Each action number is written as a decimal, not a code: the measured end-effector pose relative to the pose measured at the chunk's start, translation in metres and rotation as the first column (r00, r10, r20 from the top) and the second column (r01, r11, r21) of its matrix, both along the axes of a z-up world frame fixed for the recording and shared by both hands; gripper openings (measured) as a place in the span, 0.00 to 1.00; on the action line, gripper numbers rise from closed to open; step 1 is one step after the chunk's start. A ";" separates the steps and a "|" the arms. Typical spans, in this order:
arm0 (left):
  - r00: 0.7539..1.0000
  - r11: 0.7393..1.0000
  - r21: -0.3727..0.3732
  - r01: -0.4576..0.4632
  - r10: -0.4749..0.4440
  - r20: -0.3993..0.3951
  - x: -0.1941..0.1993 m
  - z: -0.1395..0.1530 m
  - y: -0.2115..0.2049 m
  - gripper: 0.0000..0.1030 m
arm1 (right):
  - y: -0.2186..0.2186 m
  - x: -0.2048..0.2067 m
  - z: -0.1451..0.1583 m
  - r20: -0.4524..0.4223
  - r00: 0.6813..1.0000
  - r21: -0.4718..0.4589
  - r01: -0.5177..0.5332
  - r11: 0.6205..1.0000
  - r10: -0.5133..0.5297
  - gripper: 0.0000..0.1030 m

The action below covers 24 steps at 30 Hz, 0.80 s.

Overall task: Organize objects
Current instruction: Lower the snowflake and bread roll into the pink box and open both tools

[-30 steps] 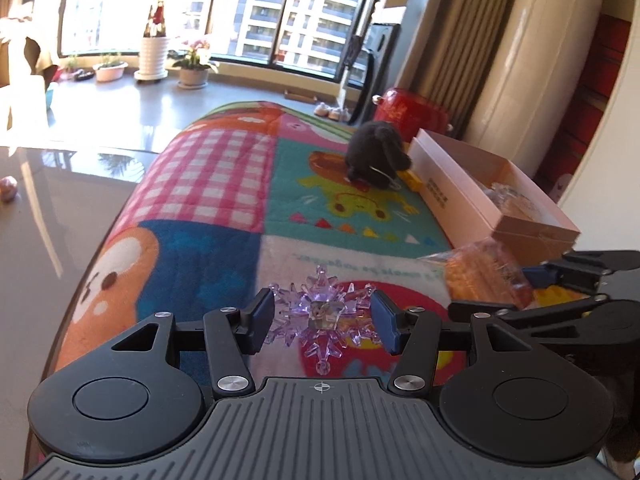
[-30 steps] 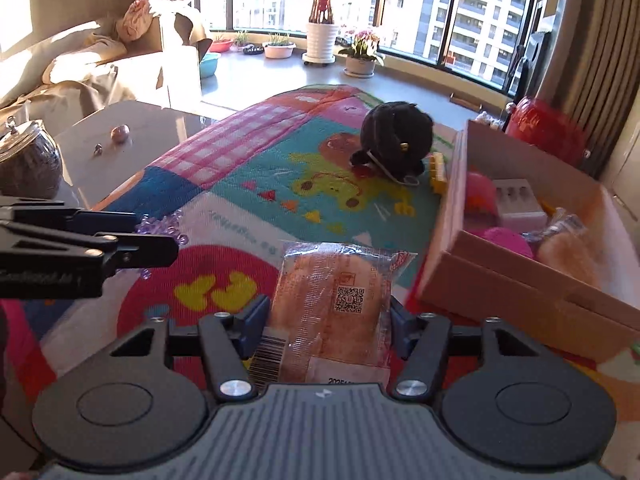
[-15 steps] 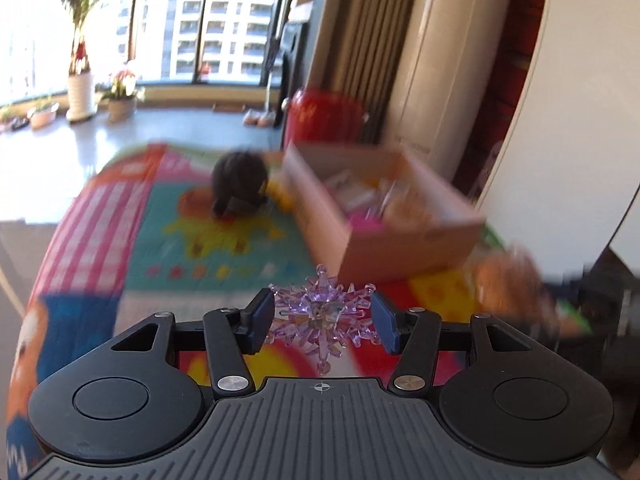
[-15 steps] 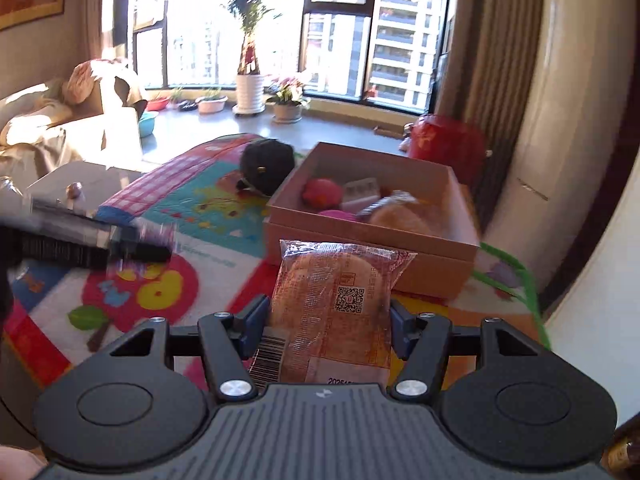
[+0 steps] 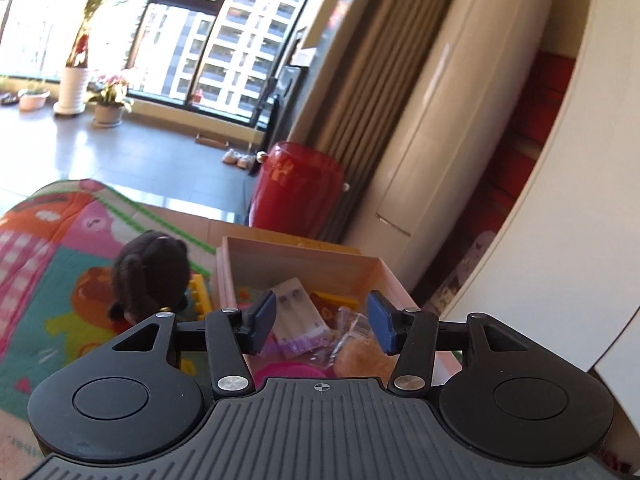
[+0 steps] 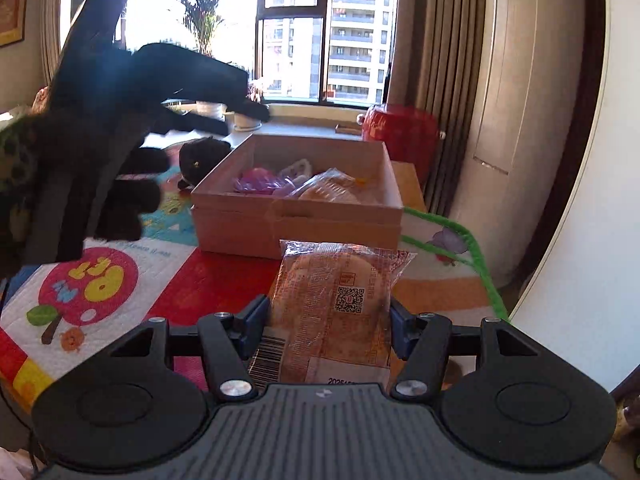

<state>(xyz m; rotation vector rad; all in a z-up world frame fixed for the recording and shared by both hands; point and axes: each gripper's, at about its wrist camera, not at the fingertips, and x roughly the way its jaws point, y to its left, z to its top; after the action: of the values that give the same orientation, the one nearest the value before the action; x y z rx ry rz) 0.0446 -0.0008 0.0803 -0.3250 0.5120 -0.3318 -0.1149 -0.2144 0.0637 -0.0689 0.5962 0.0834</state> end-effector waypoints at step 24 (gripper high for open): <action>0.995 0.990 0.110 -0.090 0.095 -0.035 -0.017 -0.032 0.108 0.53 | 0.020 0.160 0.053 0.033 0.999 0.025 0.013 1.000 -0.014 0.88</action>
<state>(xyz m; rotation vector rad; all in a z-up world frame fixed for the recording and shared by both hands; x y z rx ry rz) 0.0273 0.1072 0.0488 -0.2495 0.5503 -0.2071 0.0450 -0.1944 0.1164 -0.0421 0.5625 0.0764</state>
